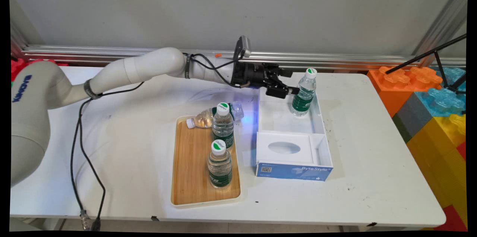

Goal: Pick up the green bottle from the white box

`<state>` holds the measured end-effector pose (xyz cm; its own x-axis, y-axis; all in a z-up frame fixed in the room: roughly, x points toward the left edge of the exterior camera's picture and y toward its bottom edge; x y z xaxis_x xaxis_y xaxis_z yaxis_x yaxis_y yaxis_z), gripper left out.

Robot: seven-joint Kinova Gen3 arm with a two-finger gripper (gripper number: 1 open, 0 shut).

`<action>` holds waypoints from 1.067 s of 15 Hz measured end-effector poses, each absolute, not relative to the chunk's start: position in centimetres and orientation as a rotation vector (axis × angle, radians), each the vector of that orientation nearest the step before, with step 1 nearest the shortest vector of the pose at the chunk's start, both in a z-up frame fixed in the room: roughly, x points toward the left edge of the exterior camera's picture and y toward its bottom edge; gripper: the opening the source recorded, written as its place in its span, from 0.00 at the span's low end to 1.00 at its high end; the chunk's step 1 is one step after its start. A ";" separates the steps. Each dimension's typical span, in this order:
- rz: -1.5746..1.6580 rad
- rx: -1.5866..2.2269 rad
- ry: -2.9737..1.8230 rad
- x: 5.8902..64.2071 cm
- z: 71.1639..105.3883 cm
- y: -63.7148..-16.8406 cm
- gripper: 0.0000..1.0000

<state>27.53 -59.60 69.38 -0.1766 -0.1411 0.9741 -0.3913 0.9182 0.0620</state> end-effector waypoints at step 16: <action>0.207 0.385 -1.744 24.1 67.1 -61.5 1.00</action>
